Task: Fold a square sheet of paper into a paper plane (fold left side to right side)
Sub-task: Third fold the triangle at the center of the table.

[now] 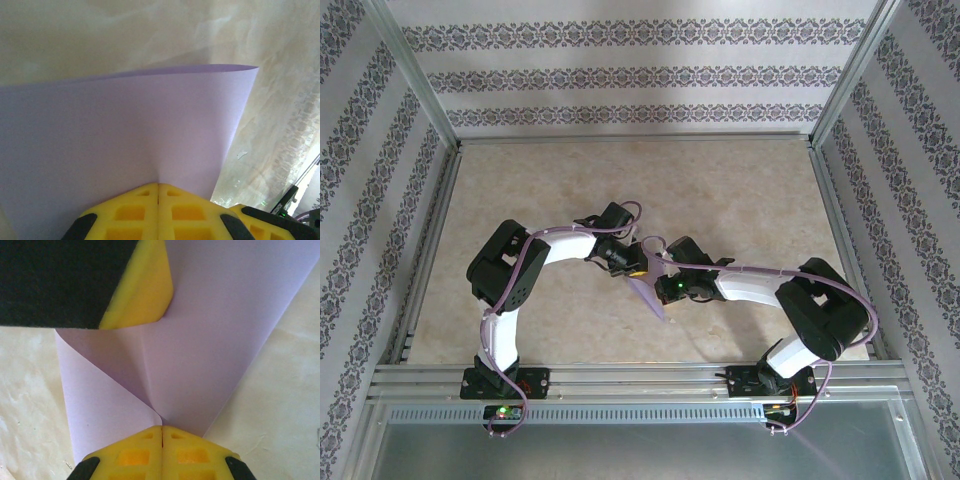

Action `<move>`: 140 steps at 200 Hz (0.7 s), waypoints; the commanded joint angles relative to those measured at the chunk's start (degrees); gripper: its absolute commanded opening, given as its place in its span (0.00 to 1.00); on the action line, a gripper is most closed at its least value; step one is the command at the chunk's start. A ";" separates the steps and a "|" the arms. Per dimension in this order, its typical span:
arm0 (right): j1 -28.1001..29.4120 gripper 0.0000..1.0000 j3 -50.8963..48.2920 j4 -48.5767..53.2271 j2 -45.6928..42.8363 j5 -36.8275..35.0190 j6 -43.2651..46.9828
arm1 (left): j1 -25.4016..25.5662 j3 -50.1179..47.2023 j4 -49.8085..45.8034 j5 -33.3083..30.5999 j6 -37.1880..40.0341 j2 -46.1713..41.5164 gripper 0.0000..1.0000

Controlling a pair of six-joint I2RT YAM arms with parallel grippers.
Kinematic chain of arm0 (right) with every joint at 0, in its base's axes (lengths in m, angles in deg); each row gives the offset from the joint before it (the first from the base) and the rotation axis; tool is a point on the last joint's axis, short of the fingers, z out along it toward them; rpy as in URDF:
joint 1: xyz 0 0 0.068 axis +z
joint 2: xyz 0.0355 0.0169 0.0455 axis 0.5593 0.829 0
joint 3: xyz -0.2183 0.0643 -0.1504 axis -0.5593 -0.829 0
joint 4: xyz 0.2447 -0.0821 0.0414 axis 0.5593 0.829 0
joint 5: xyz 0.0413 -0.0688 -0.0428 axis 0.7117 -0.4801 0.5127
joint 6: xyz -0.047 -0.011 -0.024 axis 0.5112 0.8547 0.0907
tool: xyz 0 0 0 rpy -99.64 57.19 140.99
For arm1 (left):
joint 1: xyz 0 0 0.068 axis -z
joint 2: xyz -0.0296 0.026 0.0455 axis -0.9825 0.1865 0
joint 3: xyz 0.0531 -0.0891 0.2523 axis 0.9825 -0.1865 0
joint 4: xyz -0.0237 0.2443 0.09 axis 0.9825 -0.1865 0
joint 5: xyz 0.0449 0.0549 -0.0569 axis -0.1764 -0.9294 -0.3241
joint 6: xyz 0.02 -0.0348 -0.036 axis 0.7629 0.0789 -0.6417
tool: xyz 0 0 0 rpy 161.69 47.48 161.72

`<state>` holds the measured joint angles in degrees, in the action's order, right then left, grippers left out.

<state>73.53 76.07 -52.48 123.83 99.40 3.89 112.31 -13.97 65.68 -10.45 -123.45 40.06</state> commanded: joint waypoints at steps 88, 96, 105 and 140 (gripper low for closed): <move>1.21 0.00 -0.36 1.57 2.57 0.02 0.56 | -4.52 0.68 -5.17 -2.87 4.33 -9.57 0.13; 1.19 0.00 -0.36 1.55 2.57 -0.02 0.56 | -5.48 -2.29 -3.49 -2.54 3.57 -11.92 0.11; 1.18 0.00 -0.28 1.59 2.57 -0.02 0.61 | -6.44 -5.85 -1.07 -2.15 2.52 -14.69 0.09; 1.17 0.00 -0.05 1.54 2.82 0.18 0.54 | -7.40 -17.56 7.65 0.92 -0.93 -24.14 0.04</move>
<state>74.01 76.13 -53.99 124.58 99.83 3.98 104.79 -25.84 65.84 -12.09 -121.64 20.34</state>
